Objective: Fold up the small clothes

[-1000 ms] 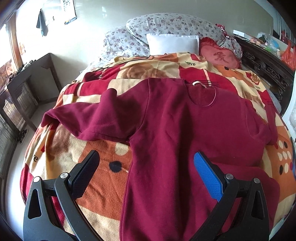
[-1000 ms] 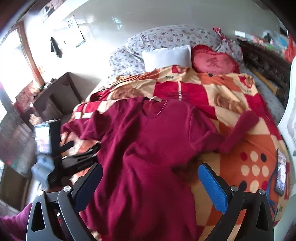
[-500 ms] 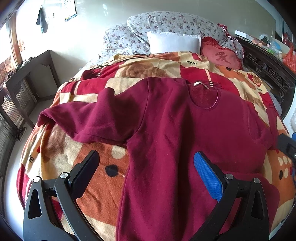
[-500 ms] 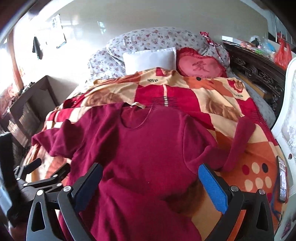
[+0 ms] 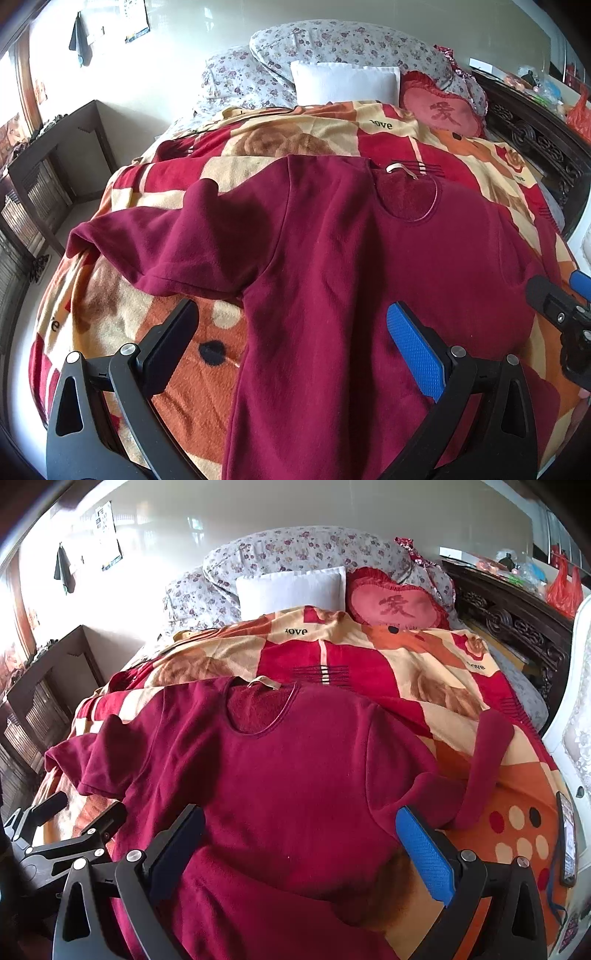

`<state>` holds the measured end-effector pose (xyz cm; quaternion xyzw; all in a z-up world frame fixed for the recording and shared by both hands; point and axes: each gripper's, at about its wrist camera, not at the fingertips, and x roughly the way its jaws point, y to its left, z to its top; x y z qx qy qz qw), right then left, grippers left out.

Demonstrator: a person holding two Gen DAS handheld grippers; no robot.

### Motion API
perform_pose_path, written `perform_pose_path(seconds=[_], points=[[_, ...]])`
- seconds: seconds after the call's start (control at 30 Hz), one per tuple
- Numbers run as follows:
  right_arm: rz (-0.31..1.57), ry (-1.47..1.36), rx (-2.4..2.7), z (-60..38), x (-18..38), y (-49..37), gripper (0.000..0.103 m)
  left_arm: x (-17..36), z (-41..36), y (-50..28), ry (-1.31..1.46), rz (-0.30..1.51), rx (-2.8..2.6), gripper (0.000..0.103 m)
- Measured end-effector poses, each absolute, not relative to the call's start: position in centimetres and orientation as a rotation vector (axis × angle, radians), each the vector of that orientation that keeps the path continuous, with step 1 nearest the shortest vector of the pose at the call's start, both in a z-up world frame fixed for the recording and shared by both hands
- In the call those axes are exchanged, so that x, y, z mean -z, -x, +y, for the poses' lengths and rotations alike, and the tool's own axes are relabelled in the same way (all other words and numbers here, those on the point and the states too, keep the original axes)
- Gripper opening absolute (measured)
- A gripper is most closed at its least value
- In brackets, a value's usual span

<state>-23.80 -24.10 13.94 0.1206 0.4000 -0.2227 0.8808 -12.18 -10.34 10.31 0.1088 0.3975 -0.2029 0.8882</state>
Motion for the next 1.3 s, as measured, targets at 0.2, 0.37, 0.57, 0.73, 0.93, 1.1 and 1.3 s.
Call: perform_pose_path(seconds=[0.2,0.37,0.57,0.73,0.93,1.1,1.3], points=[[0.842,-0.257,0.478,-24.6,-13.4,23.3,0.103,-10.2,-10.7,11.6,-0.223,0.833,0.421,0.102],[0.853,-0.259,0.48,-24.8,-12.9,23.2,0.103,-10.0,-10.9,11.5,-0.216,0.841,0.424,0.102],[0.861,-0.273,0.483,-25.0,-12.5,22.9,0.103,-9.9,-11.2,11.3,-0.221,0.841,0.423,0.102],[0.872,-0.28,0.487,-25.3,-12.0,22.7,0.103,-9.4,-11.5,11.0,-0.221,0.846,0.418,0.102],[0.889,-0.289,0.486,-25.4,-11.4,22.4,0.103,-9.0,-11.3,10.9,-0.22,0.853,0.414,0.102],[0.896,-0.287,0.486,-25.4,-11.1,22.0,0.103,-8.8,-11.3,10.8,-0.22,0.855,0.412,0.102],[0.905,-0.286,0.485,-25.3,-10.6,21.4,0.103,-8.3,-11.0,10.1,-0.207,0.866,0.404,0.102]])
